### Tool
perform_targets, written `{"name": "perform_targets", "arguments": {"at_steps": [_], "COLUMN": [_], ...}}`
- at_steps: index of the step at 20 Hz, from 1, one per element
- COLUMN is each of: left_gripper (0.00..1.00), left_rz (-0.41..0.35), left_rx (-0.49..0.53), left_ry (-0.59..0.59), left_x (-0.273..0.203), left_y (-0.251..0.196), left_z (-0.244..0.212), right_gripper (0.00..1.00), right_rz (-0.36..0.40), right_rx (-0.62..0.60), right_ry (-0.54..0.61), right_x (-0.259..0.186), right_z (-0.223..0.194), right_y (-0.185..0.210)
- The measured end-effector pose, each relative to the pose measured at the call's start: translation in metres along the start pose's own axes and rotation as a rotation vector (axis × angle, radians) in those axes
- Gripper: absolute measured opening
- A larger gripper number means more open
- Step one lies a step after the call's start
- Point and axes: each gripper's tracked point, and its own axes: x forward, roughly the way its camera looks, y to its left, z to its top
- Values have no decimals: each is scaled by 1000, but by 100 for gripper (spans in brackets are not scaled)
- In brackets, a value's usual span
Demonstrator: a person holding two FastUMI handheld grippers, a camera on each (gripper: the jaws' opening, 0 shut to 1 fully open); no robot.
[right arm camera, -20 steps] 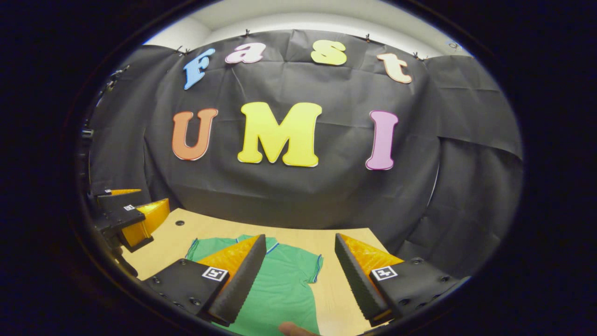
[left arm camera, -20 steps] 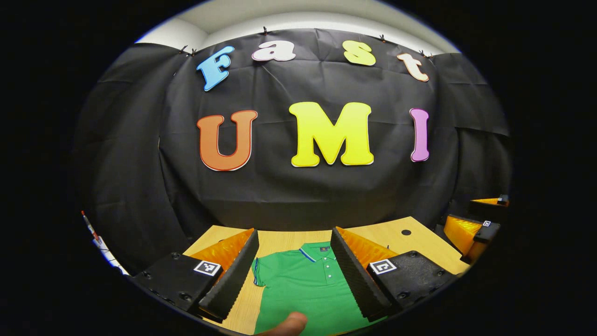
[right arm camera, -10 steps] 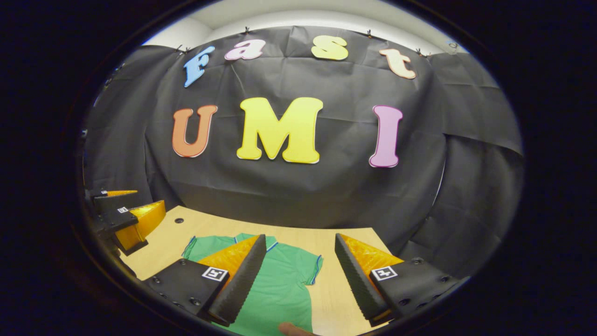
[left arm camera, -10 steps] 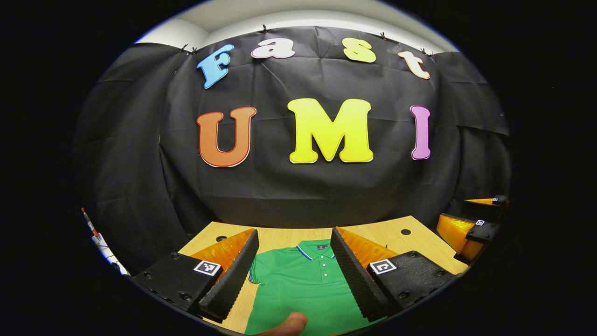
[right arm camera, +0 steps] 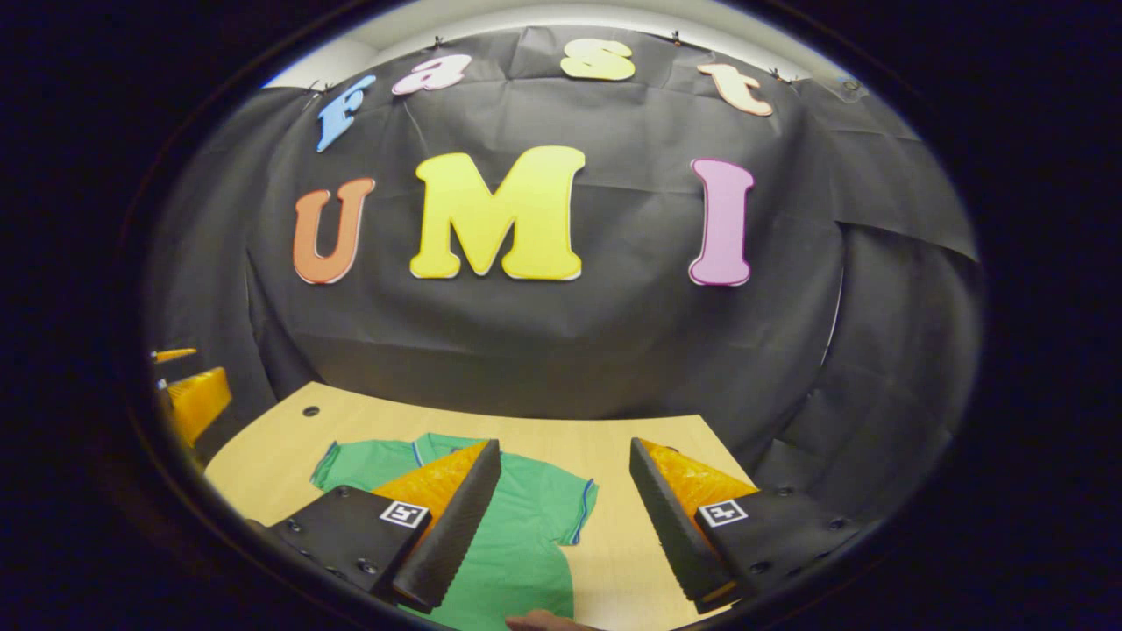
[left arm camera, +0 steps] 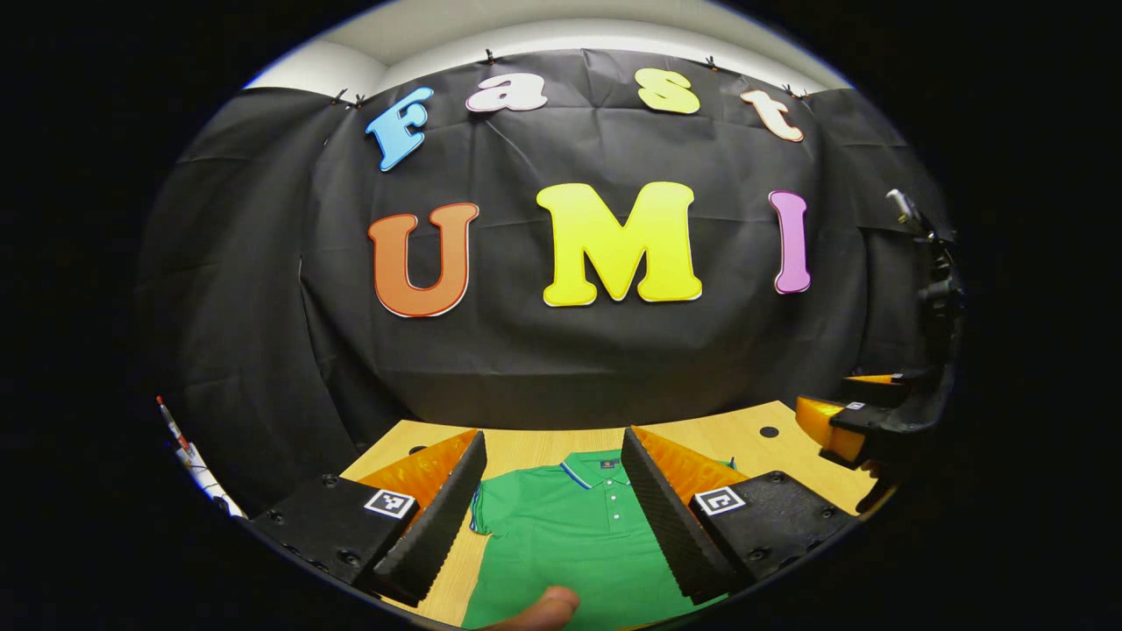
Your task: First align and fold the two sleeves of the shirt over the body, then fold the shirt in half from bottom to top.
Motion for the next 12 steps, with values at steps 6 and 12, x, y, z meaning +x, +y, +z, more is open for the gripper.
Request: {"name": "perform_targets", "arguments": {"at_steps": [6, 12], "left_gripper": [100, 100], "left_rz": [-3, 26], "left_rx": [7, 40], "left_ry": [52, 103], "left_x": [-12, -24], "left_y": [-2, 2], "left_z": [-21, -40], "right_gripper": [94, 96], "right_rz": [11, 2], "right_rx": [38, 35], "right_ry": [153, 362], "right_x": [75, 146], "right_z": [-55, -142], "right_y": [0, -7]}}
